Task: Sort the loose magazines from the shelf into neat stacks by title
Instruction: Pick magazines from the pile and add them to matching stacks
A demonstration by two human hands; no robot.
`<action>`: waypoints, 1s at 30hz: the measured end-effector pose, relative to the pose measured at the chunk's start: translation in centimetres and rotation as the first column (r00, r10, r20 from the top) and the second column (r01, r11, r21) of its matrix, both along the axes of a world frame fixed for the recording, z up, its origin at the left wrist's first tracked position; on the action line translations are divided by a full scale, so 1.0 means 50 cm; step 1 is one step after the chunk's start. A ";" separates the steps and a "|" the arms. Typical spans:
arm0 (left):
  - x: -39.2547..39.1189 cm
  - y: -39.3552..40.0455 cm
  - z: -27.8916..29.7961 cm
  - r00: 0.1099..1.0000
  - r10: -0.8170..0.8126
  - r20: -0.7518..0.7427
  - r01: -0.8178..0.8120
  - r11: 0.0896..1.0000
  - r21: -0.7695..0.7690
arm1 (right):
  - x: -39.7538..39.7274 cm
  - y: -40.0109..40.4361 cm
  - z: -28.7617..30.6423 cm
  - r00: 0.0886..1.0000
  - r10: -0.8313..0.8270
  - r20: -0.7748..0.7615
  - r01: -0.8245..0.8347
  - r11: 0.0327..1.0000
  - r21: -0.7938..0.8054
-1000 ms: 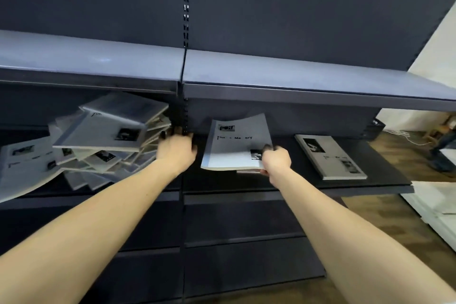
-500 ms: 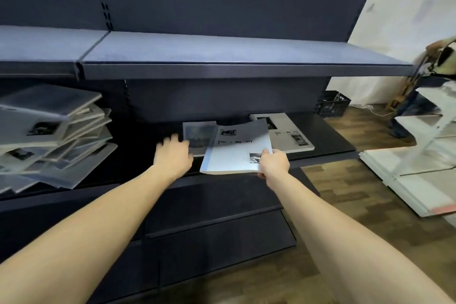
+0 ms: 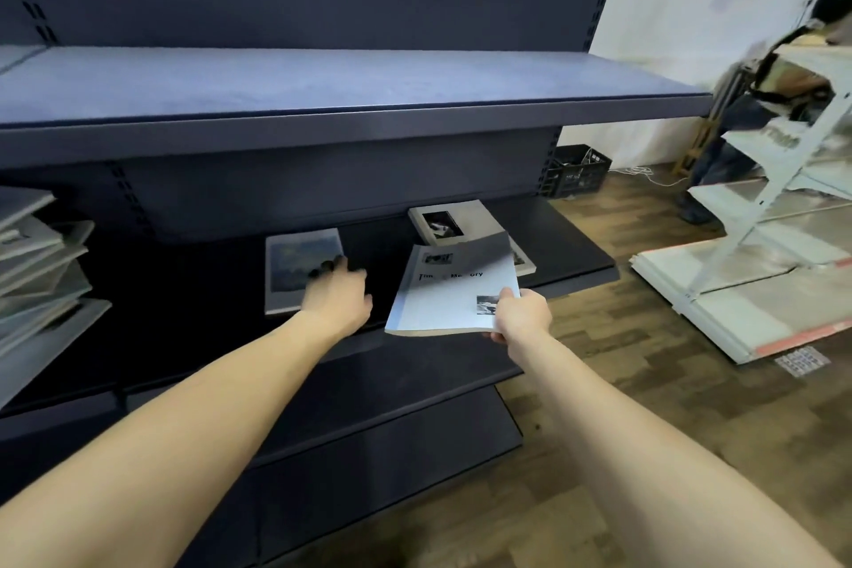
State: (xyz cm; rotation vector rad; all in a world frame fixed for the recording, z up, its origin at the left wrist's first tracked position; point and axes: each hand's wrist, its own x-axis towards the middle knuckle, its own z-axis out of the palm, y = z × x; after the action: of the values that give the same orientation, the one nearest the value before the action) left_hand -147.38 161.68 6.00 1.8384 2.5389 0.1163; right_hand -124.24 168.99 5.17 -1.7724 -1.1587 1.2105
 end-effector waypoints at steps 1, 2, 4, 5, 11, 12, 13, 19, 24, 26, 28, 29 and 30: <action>0.006 0.022 -0.006 1.000 -0.008 0.026 0.008 1.000 -0.006 | 0.005 0.018 -0.002 1.000 0.002 0.011 -0.002 1.000 0.002; 0.010 0.045 -0.013 0.999 -0.012 0.045 0.013 1.000 -0.009 | 0.010 0.036 -0.004 1.000 0.005 0.026 -0.005 1.000 0.004; 0.016 0.097 -0.026 0.998 -0.006 0.066 0.007 1.000 -0.019 | 0.015 0.075 -0.003 0.998 0.005 0.064 -0.006 1.000 0.012; 0.019 0.119 -0.032 0.996 0.004 0.086 -0.001 1.000 -0.026 | 0.017 0.094 -0.006 0.997 0.005 0.080 -0.007 1.000 0.017; 0.019 0.251 -0.101 0.941 0.050 0.334 -0.038 0.998 -0.043 | 0.009 0.198 -0.021 0.984 0.057 0.170 -0.061 0.998 0.018; 0.021 0.264 -0.108 0.936 0.053 0.348 -0.042 0.998 -0.039 | 0.009 0.213 -0.026 0.977 0.067 0.202 -0.074 0.997 0.030; 0.024 0.275 -0.112 0.929 0.062 0.366 -0.050 0.998 -0.042 | 0.009 0.225 -0.026 0.971 0.080 0.223 -0.089 0.995 0.032; 0.039 0.310 -0.123 0.913 0.120 0.389 -0.099 0.992 -0.073 | 0.036 0.289 -0.032 0.953 0.180 0.243 -0.191 0.981 0.023; 0.078 0.326 -0.112 0.917 0.191 0.349 -0.154 0.980 -0.129 | 0.061 0.353 -0.033 0.907 0.334 0.256 -0.345 0.938 0.000; 0.094 0.328 -0.107 0.915 0.236 0.326 -0.199 0.969 -0.144 | 0.071 0.371 -0.032 0.891 0.412 0.192 -0.413 0.910 -0.035; 0.116 0.333 -0.096 0.906 0.283 0.313 -0.236 0.955 -0.180 | 0.082 0.387 -0.031 0.852 0.488 0.188 -0.489 0.871 -0.045; 0.126 0.338 -0.094 0.903 0.302 0.305 -0.251 0.948 -0.195 | 0.086 0.395 -0.031 0.822 0.523 0.226 -0.529 0.848 -0.038; 0.136 0.339 -0.089 0.903 0.306 0.303 -0.254 0.946 -0.200 | 0.088 0.401 -0.034 0.794 0.546 0.267 -0.560 0.828 -0.027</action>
State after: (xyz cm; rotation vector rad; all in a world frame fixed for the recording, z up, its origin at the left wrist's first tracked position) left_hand -140.59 178.65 1.55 1.2642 2.4718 0.2016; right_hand -119.85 189.04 3.47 -1.6346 -1.9540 1.2626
